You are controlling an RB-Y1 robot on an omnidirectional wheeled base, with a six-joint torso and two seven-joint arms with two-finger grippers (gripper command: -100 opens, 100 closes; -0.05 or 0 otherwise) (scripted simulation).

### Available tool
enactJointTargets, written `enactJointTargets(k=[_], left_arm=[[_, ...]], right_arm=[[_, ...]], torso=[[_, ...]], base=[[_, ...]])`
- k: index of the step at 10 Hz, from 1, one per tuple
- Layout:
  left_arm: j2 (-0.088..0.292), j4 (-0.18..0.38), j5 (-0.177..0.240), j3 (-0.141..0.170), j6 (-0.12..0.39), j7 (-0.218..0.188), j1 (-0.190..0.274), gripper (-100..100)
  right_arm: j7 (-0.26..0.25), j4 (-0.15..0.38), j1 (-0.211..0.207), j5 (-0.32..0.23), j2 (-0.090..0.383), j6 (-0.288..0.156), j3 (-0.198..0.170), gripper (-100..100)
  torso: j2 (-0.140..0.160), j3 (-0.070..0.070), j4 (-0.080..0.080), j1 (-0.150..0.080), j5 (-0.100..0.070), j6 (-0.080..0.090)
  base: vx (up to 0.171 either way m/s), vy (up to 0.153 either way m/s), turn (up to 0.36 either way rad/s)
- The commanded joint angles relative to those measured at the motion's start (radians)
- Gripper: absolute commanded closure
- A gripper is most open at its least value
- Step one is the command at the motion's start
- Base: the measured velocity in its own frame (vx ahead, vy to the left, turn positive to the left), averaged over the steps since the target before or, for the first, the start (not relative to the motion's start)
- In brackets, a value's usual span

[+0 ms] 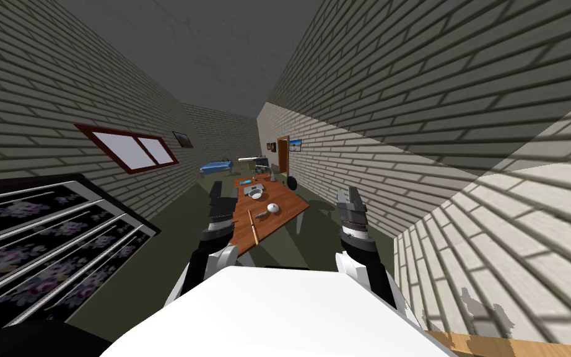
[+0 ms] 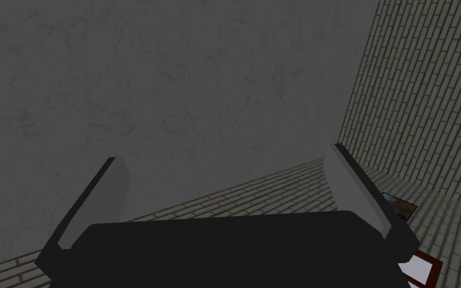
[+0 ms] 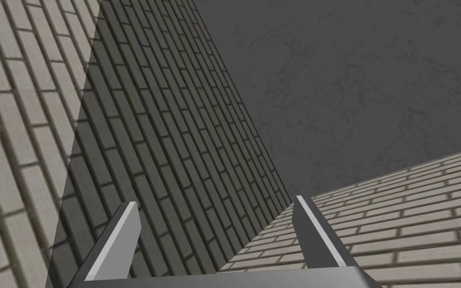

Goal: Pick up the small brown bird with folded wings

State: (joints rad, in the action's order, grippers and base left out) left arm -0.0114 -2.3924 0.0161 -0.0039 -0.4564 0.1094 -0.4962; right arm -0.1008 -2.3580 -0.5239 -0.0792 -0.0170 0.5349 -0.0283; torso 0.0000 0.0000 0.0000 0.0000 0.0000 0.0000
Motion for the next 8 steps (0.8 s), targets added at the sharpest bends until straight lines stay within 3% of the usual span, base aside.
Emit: enactJointTargets(k=[1,5,8], left_arm=[[0.035,0.036,0.019,0.015,0.013,-0.002,-0.006,-100],[0.117,0.153,0.084,0.069,0.063,-0.011,-0.023,-100],[0.14,0.2,0.105,0.087,0.081,-0.014,-0.028,-100]], right_arm=[[0.0,0.0,0.0,0.0,0.0,0.0,0.0,0],[0.0,0.0,0.0,0.0,0.0,0.0,0.0,0],[0.0,0.0,0.0,0.0,0.0,0.0,0.0,0]], torso=[[0.0,0.0,0.0,0.0,0.0,0.0],[0.001,0.0,0.0,-0.006,-0.001,0.0],[0.0,0.0,0.0,-0.003,-0.001,0.0]], base=[[-0.002,-0.028,-0.043],[-0.008,-0.087,-0.053],[0.005,-0.05,-0.031]])
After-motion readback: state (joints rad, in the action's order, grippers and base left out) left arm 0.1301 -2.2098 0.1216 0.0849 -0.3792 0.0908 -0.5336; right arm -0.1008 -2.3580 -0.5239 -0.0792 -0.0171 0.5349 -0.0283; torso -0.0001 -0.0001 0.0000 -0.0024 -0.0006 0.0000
